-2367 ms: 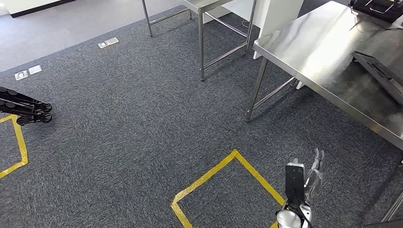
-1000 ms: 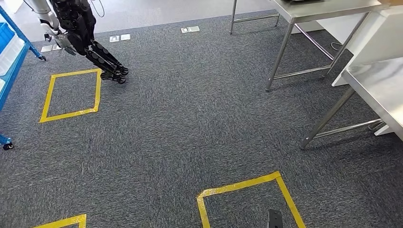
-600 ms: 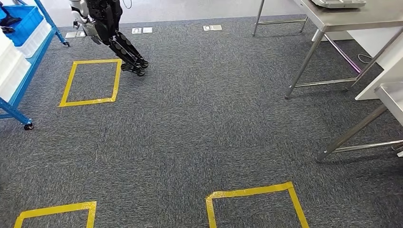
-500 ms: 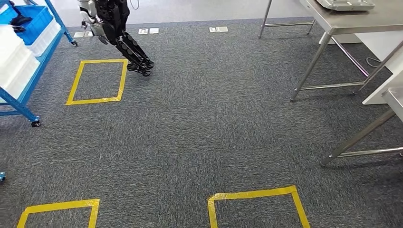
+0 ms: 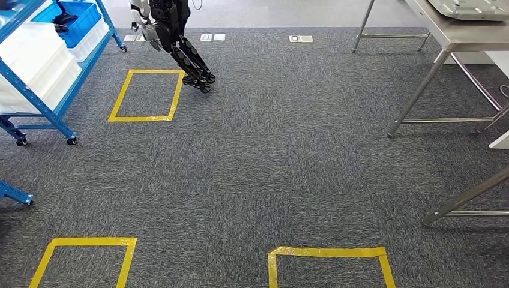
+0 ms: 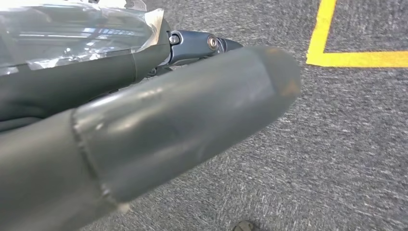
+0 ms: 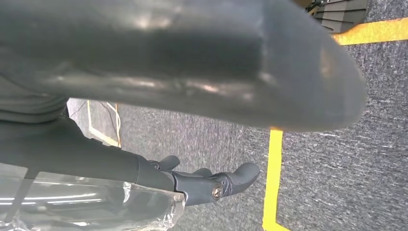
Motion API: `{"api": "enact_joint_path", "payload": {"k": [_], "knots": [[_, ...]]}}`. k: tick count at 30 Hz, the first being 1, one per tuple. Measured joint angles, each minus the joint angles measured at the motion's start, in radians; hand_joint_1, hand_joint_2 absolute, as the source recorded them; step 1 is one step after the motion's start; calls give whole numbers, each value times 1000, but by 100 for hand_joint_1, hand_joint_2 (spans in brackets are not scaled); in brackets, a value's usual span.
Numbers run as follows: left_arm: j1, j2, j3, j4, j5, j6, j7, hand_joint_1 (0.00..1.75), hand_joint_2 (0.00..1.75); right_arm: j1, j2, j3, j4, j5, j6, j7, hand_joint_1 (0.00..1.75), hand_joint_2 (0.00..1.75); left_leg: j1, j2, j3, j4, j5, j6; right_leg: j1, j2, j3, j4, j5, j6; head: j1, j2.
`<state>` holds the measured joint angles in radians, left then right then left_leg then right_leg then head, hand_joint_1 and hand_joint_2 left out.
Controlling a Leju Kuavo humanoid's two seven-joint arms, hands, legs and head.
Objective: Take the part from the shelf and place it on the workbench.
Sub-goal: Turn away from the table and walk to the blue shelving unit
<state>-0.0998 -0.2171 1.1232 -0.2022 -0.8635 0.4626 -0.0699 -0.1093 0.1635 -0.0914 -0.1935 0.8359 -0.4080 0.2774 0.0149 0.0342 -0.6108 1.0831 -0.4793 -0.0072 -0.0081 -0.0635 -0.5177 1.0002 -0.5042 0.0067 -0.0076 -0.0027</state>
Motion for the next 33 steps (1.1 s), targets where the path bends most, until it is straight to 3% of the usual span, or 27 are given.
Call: {"api": "enact_joint_path", "payload": {"k": [2, 4, 6, 8, 10, 11, 12, 13, 15, 17, 19, 21, 22, 23, 25, 26, 27, 29, 31, 33], "knots": [[-3, 0, -4, 0, -4, -2, 4, 0, 0, 2, -1, 1, 0, 0, -1, 1, 0, 0, -6, 15, 29, -60, 13, 8, 6, -11, 1, 1, -4, 7, 3, 0], [-2, 1, -5, 0, -5, -2, 6, 0, 0, 3, -1, 1, 0, 1, -2, 2, 0, 0, -12, -1, 27, -65, 16, 20, 8, -20, 1, 1, -6, 15, 6, 0], [-2, 1, -5, 0, -5, -2, 9, 0, 0, 4, 0, 2, 0, 2, -3, 2, 0, 0, -11, -16, 28, -74, 22, 34, 5, 1, -9, 26, -24, 21, 7, 0], [-4, 3, -5, 0, -6, 0, 11, 0, 0, 7, 0, 2, 0, 3, -4, 2, 0, 0, -8, -31, 30, -79, 28, 46, 0, 39, -53, 123, -73, 16, 9, 0], [-4, 4, -5, 0, -4, 1, 13, 0, 0, 11, 0, 2, 1, 6, -5, 2, 0, 0, -9, -52, 28, -78, 30, 51, -1, 54, -116, 253, -121, 12, 10, 0], [-3, 4, -4, 0, -3, 2, 13, 0, 0, 13, 0, 2, 2, 7, -6, 2, 0, 0, -9, -64, 27, -78, 31, 51, -2, 56, -133, 287, -127, 16, 10, 0], [-2, 4, -4, 0, -1, 5, 12, 0, 0, 14, 0, 2, 2, 9, -8, 2, 0, 0, -9, -76, 27, -77, 31, 51, -3, 58, -131, 281, -117, 24, 11, 0], [-2, 3, -4, 0, 3, 10, 9, 0, 0, 14, 0, 2, 2, 12, -10, 1, 0, 0, -9, -87, 28, -77, 32, 50, -5, 62, -110, 236, -93, 33, 11, 0], [-2, 3, -3, 0, 13, 28, -3, 0, 0, 13, -1, 2, 2, 20, -13, -2, 0, 0, -10, -109, 27, -72, 32, 44, -12, 91, -49, 97, -37, 47, 11, 0], [-3, 2, -3, 0, 19, 42, -14, 0, 0, 12, 0, 3, 3, 26, -14, -4, 0, 0, -12, -126, 24, -69, 32, 33, -15, 112, -18, 19, -9, 44, 10, 0], [0, 2, -3, 0, 22, 48, -17, 0, 0, 10, 1, 4, 3, 28, -16, -4, 0, 0, -9, -138, 19, -71, 35, 21, -13, 102, -14, 11, -3, 29, 9, 0], [2, 2, -2, 0, 25, 50, -18, 0, 0, 9, 2, 6, 3, 29, -18, -4, 0, 0, -6, -113, 8, -53, 22, 11, -14, 86, -8, 7, 4, 14, 7, 0], [2, 2, -2, 0, 26, 50, -19, 0, 0, 9, 3, 7, 3, 29, -19, -4, 0, 0, -5, -91, -8, -18, -1, 7, -15, 76, -8, 5, 7, 7, 4, 0], [1, 2, -2, 0, 27, 51, -20, 0, 0, 10, 3, 7, 3, 29, -19, -4, 0, 0, -5, -67, -33, 37, -33, 5, -13, 66, -7, 4, 7, 2, 2, 0], [0, 1, -3, 0, 27, 52, -23, 0, 0, 12, 2, 8, 3, 29, -19, -4, 0, 0, -4, -46, -93, 167, -95, -1, -7, 44, -8, 4, 6, -4, 0, 0], [0, 1, -2, 0, 27, 53, -23, 0, 0, 13, 2, 8, 3, 29, -20, -4, 0, 0, -3, -42, -111, 207, -105, -2, -5, 33, -9, 5, 5, -5, 0, 0], [1, 1, -2, 0, 27, 54, -24, 0, 0, 12, 2, 8, 3, 29, -20, -3, 0, 0, -2, -39, -113, 211, -97, -2, -4, 23, -8, 5, 4, -6, 0, 0], [2, 3, -2, 0, 27, 55, -27, 0, 0, 11, 2, 8, 3, 29, -20, -2, 0, 0, -2, -23, -57, 109, -39, 0, -3, 6, -5, 5, 2, -7, 0, 0], [-1, 3, -1, 0, 27, 55, -30, 0, 0, 10, 1, 8, 3, 30, -21, -1, 0, 0, -7, 11, 9, -17, 5, 6, 3, -8, -2, 6, -3, -3, 1, 0], [-3, 3, -2, 0, 27, 56, -33, 0, 0, 10, 0, 7, 3, 33, -23, -1, 0, 0, -13, 22, 28, -59, 11, 15, 9, -21, -1, 6, -6, 5, 4, 0]]}}
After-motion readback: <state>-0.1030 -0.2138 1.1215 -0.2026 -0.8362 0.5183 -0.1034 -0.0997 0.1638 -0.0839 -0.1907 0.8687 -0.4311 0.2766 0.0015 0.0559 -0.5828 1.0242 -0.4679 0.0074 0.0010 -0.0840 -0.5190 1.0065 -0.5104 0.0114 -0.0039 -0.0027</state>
